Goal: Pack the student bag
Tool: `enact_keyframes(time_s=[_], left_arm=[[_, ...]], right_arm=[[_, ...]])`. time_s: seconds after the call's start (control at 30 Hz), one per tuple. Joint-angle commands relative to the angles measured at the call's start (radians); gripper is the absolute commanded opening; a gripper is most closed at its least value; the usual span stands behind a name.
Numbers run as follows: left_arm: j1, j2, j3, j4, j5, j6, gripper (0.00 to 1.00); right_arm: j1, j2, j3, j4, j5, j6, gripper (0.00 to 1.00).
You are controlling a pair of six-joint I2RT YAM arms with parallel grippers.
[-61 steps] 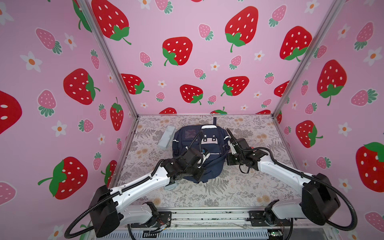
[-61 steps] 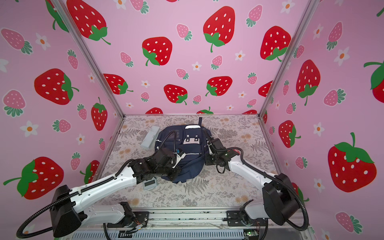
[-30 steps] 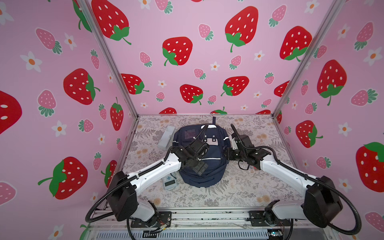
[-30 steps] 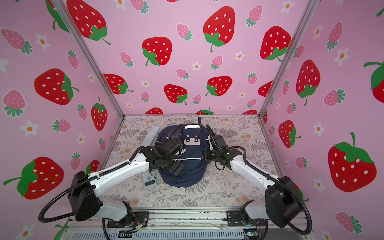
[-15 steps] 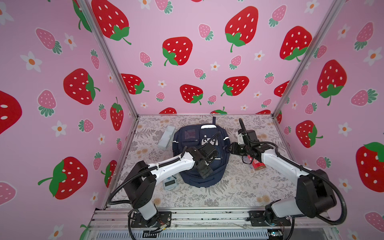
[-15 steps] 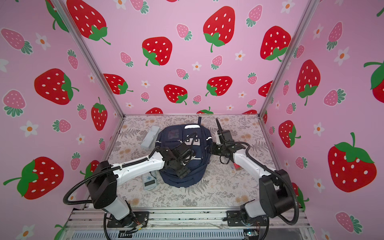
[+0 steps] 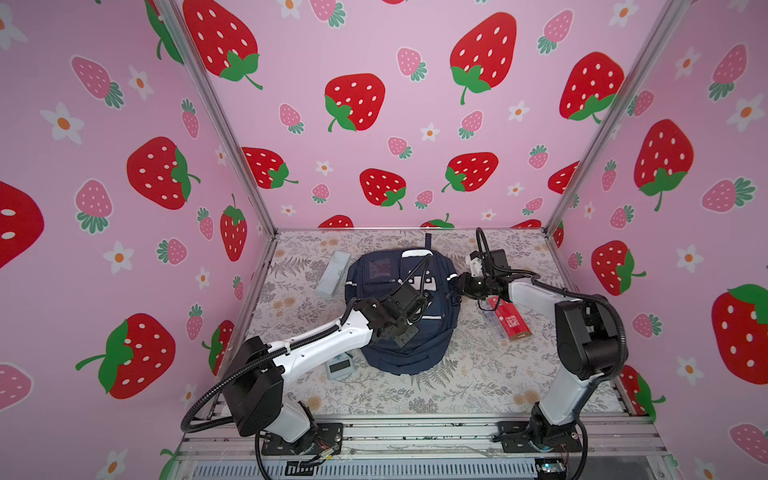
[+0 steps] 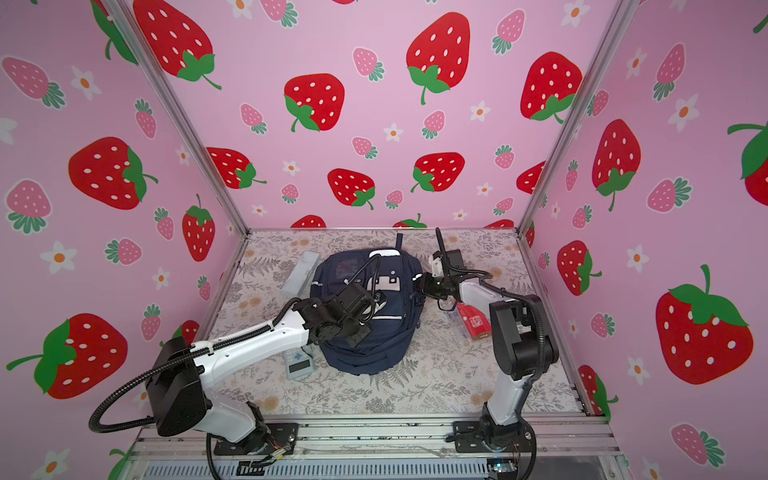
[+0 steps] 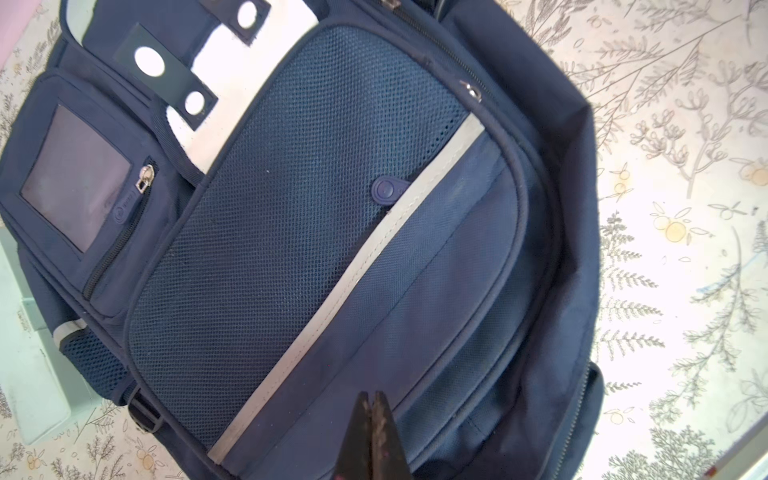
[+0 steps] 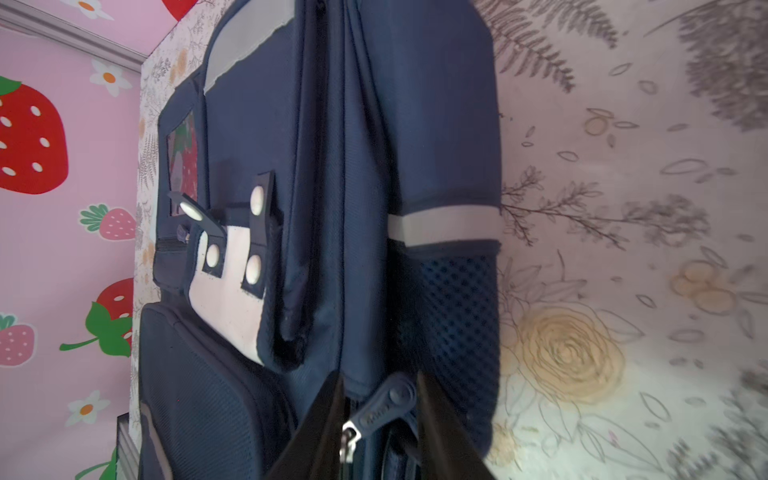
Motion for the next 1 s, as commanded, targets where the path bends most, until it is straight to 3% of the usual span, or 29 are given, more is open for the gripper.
enact_keyframes(time_s=[0.0, 0.03, 0.1, 0.17, 0.3, 0.43, 0.53, 0.67, 0.7, 0.8, 0.97], left_arm=[[0.005, 0.005, 0.000, 0.010, 0.031, 0.005, 0.00], [0.004, 0.009, 0.003, 0.002, 0.048, 0.003, 0.03], [0.003, 0.015, 0.008, -0.016, 0.085, 0.000, 0.43], [-0.002, 0.020, -0.003, -0.014, 0.093, 0.002, 0.63], [0.000, 0.068, 0.013, -0.035, 0.099, 0.014, 0.70], [0.009, 0.106, 0.028, -0.038, 0.084, 0.009, 0.64], [0.011, 0.109, 0.023, -0.028, 0.086, 0.006, 0.54], [0.017, 0.124, 0.028, -0.026, 0.078, 0.004, 0.28], [0.021, 0.130, 0.031, -0.027, 0.077, 0.002, 0.18], [0.027, 0.131, 0.040, -0.025, 0.076, -0.008, 0.00], [0.033, 0.113, 0.027, -0.006, 0.089, -0.013, 0.00]], right_arm=[[-0.001, 0.031, 0.007, 0.054, -0.048, 0.028, 0.32], [-0.001, 0.036, 0.005, 0.054, -0.043, 0.027, 0.32], [-0.002, 0.043, 0.001, 0.052, -0.028, 0.034, 0.32], [-0.002, 0.038, -0.006, 0.047, -0.022, 0.036, 0.36], [-0.002, 0.027, -0.004, 0.011, 0.011, 0.006, 0.46], [-0.002, 0.067, 0.017, -0.024, 0.008, -0.026, 0.47], [-0.002, 0.072, -0.001, 0.006, -0.013, -0.021, 0.47], [-0.003, 0.037, -0.033, 0.042, -0.046, -0.026, 0.46], [-0.003, 0.028, -0.042, 0.060, -0.075, -0.032, 0.44], [-0.003, 0.002, -0.064, 0.105, -0.151, -0.055, 0.38], [-0.003, -0.045, -0.101, 0.133, -0.194, -0.068, 0.28]])
